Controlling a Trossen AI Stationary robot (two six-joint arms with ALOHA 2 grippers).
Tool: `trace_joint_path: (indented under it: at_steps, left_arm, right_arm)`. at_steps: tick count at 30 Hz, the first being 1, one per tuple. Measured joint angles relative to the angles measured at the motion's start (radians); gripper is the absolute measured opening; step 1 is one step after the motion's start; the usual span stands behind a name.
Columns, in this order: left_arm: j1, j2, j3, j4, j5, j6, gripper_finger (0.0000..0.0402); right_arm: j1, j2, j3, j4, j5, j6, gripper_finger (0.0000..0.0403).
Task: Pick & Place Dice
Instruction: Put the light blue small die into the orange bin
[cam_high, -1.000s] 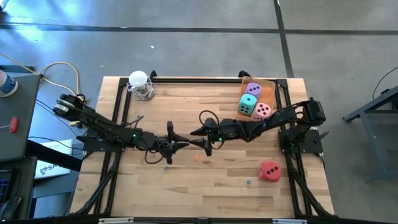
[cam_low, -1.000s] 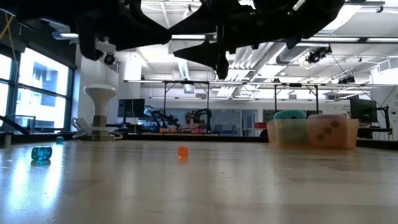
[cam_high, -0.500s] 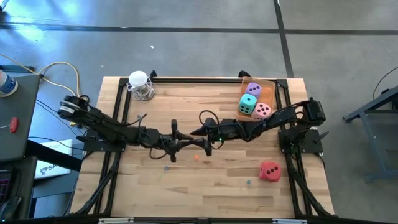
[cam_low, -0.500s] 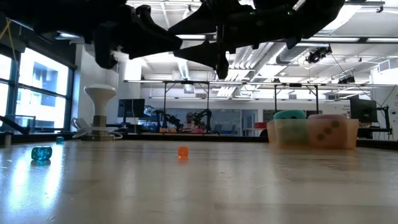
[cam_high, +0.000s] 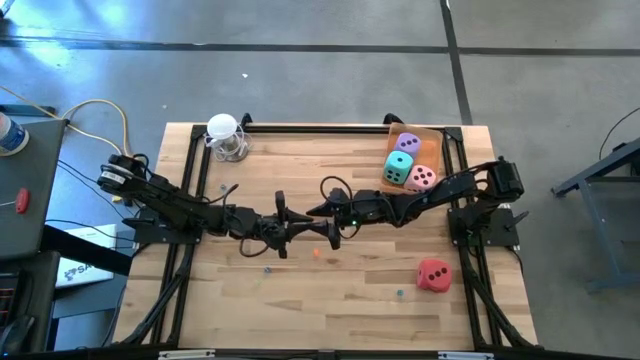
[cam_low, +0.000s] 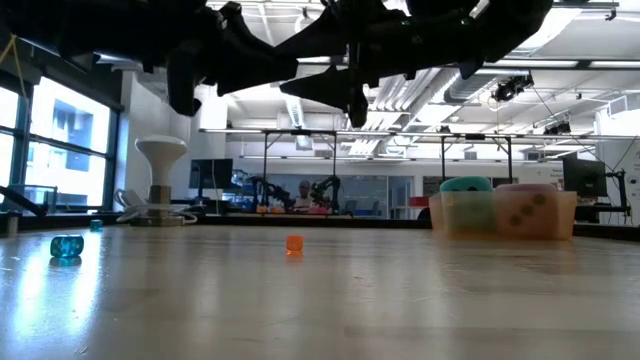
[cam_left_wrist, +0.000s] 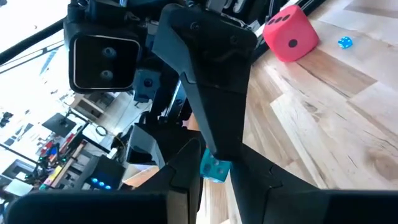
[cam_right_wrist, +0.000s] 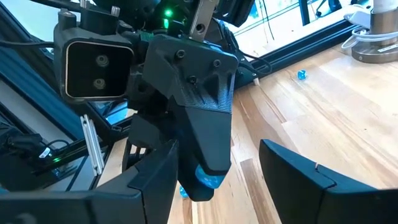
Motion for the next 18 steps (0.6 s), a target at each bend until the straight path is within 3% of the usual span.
trace_joint_path:
  at_steps: [7, 18]
  left_arm:
    - [-0.001, 0.0, 0.0, -0.001, -0.001, -0.002, 0.0067]
    - [-0.001, 0.0, 0.0, -0.008, -0.003, -0.006, 0.0067]
  right_arm:
    - [-0.006, 0.0, 0.0, 0.001, -0.005, 0.0, 0.0179]
    - [-0.007, 0.0, 0.0, -0.001, -0.004, -0.038, 0.0061]
